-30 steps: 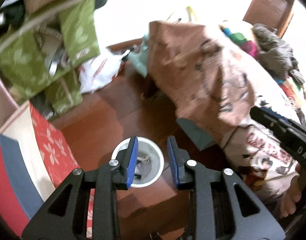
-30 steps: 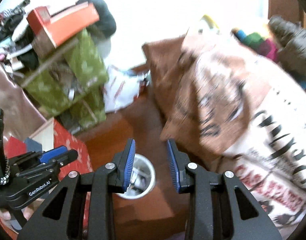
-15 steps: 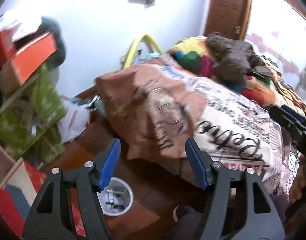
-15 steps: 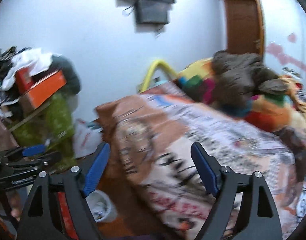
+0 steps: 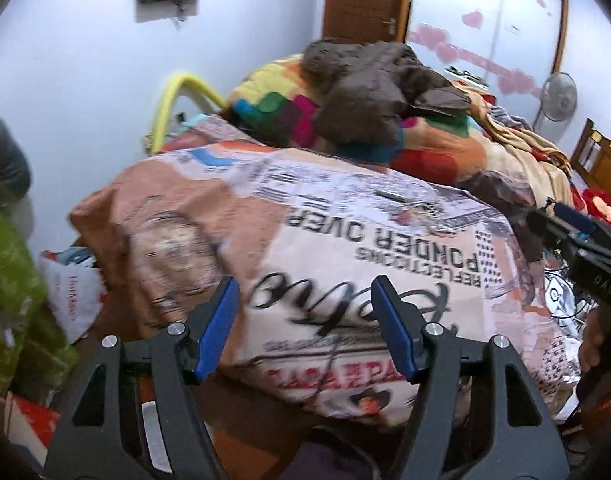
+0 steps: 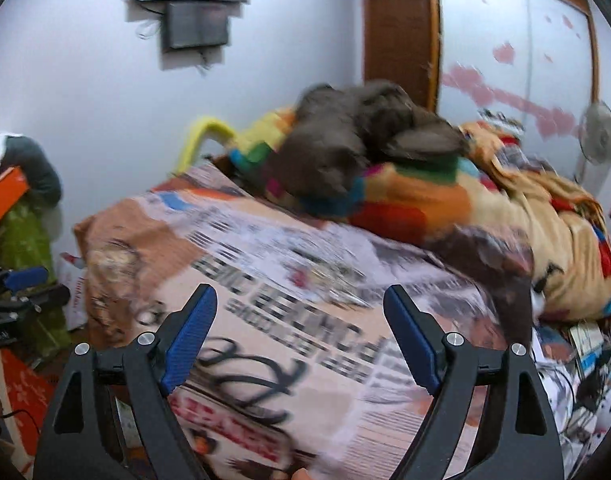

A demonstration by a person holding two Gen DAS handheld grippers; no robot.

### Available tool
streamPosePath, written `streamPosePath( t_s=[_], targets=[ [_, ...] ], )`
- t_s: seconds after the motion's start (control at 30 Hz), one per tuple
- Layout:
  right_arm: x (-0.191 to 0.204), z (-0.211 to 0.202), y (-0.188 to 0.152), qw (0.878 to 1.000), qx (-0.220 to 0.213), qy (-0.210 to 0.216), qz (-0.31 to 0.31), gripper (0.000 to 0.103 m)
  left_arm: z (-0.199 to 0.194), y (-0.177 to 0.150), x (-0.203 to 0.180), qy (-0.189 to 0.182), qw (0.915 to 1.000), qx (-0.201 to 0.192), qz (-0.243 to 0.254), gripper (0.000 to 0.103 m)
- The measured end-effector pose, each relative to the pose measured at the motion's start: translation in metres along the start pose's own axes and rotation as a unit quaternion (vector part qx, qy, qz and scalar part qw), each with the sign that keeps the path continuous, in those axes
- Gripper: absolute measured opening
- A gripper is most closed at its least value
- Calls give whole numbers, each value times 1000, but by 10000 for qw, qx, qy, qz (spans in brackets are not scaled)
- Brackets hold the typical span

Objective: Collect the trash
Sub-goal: 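Move both empty tools back toward the items on the bed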

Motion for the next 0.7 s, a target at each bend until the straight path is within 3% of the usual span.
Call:
streamPosePath(
  t_s=[0.2,0.4,0.7],
  targets=[
    [-46,33,-4,9990,280,-270,241,83,54,19,-36,-325,9992,188,131,67],
    [-62,82,-6,9976,562,-385,76,83,107,29,-56,-605,9971,439,122,67],
    [-64,155,-11,9909,1271,98,436,77,171,38,-74,-910,9938,629,69,67]
  ],
)
Point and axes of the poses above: each gripper's, at about its wrist camera, not at the fingertips, and z roughly the way its jaws point, x to its left, y to its top, the point moved 8 cm from there along z, roughly the way its jaws point, and after that the axes turned 12 degrees about z, right-handed, at the moved point
